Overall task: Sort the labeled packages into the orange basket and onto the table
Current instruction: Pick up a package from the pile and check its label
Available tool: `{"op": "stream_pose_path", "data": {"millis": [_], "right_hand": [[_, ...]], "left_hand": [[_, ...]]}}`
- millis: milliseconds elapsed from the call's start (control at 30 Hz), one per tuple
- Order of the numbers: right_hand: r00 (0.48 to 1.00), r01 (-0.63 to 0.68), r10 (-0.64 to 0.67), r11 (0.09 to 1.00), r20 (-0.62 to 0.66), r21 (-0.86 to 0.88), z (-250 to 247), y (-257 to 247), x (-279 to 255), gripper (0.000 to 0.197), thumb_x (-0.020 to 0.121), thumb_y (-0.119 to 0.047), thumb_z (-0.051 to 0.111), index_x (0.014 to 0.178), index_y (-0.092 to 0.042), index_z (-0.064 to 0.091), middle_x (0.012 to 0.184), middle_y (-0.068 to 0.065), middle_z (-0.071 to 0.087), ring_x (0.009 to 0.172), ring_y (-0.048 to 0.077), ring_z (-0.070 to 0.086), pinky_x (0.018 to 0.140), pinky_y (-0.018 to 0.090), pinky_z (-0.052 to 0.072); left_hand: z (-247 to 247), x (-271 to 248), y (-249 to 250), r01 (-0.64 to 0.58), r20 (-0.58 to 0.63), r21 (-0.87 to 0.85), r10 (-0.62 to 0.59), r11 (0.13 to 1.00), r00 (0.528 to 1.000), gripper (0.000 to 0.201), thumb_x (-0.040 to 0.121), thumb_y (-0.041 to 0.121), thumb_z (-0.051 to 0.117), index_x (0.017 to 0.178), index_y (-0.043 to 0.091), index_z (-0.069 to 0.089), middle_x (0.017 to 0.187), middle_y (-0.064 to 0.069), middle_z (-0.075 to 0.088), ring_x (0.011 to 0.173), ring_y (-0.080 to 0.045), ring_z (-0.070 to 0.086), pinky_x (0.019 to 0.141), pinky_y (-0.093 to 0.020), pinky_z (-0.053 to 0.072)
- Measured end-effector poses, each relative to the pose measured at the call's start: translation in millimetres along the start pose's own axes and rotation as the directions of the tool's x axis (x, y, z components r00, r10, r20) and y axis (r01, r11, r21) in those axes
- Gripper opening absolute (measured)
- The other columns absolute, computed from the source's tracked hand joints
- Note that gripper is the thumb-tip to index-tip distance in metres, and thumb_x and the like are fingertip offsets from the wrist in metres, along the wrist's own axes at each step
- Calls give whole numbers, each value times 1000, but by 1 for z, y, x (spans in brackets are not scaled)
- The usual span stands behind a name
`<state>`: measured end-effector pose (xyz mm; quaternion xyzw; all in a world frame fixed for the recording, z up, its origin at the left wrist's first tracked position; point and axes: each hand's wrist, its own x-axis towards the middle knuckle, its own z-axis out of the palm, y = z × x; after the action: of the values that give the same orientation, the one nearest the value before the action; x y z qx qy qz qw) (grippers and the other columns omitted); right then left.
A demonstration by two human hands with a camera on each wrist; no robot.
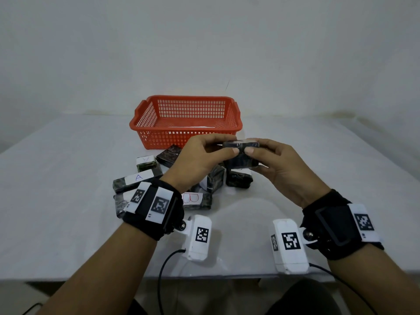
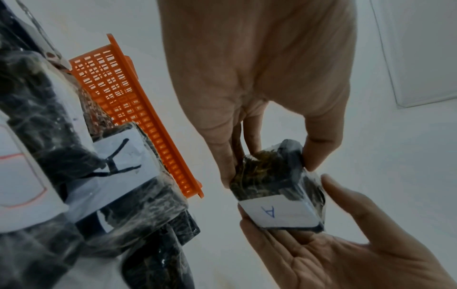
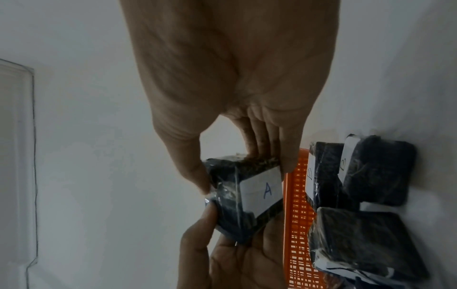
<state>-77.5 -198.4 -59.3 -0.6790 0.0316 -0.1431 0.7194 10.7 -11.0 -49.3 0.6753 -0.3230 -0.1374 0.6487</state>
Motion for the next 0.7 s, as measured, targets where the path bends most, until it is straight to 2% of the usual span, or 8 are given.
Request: {"op": "stream_pose_path", "data": {"millis": [167,300,467,600,700], "right_hand": [[1000,13,-14,999,-19,-30,-1,-2,-1,37,89,-16,74,121,1,71,112,15,79,108,28,76,101,41,58],[999,-13,13,1000,29,-17,-1,1,-1,51,78,-14,85,124,-1,70,117,15,78,112,30,75,105,43,55],[999,32,-32,999,3,-38,-4,6,2,54,74,-14,90,124,-4,71,120,15,77,117,31,73,111,51,51],[999,28,-27,999,24,-21,-3,6,1,56,74,-14,88,125,-3,70,120,16,77,115,31,74,106,48,54],[999,16,-17,1000,38,14,-1,2,0,55,75,-22,79,125,1,69,118,16,78,112,28,75,98,40,57]], "left_hand": [[-3,-1,0,42,57,-58,-39,997,998,39,93,14,73,130,8,67,121,-7,76,110,-16,74,96,-26,58],[-4,2,-1,12,-3,0,-12,1000,1000,37,90,12,77,126,9,71,117,-6,76,107,-14,75,88,-22,58],[-5,1,-2,58,51,-63,-54,996,997,43,90,17,76,132,10,66,122,-5,75,112,-15,73,97,-28,58],[-5,1,1,68,45,5,-68,998,997,39,89,17,79,126,11,70,117,-3,77,107,-12,74,91,-22,58],[-6,0,0,52,30,18,-53,998,998,40,88,13,79,126,9,70,117,-3,77,107,-11,74,90,-22,58]]}}
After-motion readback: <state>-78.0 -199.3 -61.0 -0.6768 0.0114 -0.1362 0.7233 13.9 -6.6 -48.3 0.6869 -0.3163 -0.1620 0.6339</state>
